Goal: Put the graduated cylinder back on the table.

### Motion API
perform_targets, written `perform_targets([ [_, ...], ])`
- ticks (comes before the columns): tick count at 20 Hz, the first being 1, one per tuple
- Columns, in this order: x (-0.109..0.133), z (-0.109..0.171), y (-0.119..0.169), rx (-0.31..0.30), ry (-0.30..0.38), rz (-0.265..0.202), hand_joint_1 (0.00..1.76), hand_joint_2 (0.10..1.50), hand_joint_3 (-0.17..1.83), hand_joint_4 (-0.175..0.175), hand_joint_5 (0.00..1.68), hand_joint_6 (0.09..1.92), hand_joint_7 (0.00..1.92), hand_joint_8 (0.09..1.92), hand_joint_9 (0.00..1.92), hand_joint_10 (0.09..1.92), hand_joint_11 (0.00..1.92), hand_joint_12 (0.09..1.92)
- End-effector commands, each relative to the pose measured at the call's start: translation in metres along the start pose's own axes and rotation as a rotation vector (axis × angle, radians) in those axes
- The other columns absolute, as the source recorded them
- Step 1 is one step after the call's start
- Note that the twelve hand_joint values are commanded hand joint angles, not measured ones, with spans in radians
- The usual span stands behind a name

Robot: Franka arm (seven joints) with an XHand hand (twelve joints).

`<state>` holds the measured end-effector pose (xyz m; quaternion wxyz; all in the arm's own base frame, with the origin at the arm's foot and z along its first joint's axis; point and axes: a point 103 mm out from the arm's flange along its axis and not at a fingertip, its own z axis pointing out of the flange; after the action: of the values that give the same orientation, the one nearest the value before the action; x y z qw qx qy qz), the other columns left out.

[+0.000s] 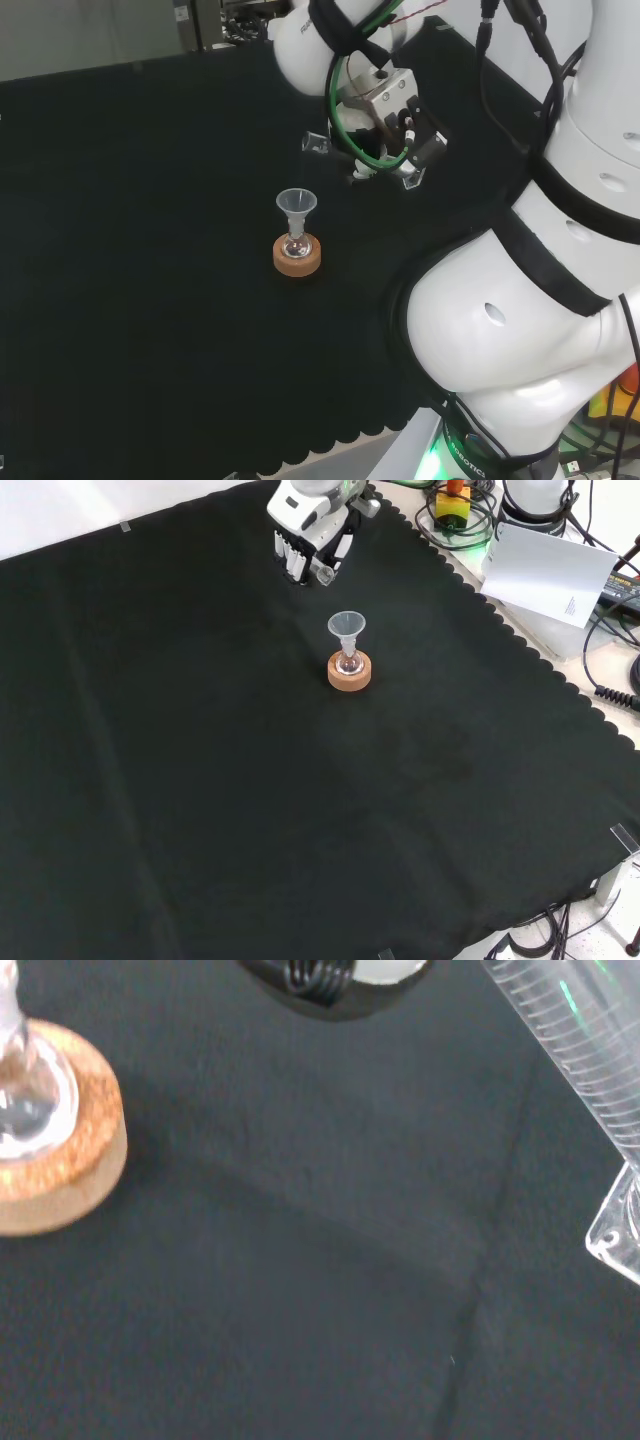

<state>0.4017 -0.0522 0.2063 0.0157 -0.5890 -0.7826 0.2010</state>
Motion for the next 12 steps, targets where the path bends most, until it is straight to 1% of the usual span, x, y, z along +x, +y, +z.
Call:
perform_targets([
  [1,-0.02,0.009,0.009,-0.127,0.138,0.003,1.27,1.09,0.0,-0.175,1.03,0.94,1.06,0.91,1.48,0.09,1.25,0.71],
  [5,-0.031,0.014,0.027,-0.189,0.25,-0.007,1.27,1.09,0.0,-0.175,1.03,0.94,1.06,0.91,1.48,0.09,1.24,0.71],
  [10,-0.043,0.017,0.055,-0.261,0.371,-0.032,1.27,1.09,0.0,-0.175,1.02,0.94,1.06,0.91,1.48,0.09,1.24,0.71],
  [12,-0.045,0.017,0.067,-0.297,0.406,-0.043,1.27,1.09,0.0,-0.175,1.02,0.94,1.06,0.91,1.48,0.09,1.24,0.71],
])
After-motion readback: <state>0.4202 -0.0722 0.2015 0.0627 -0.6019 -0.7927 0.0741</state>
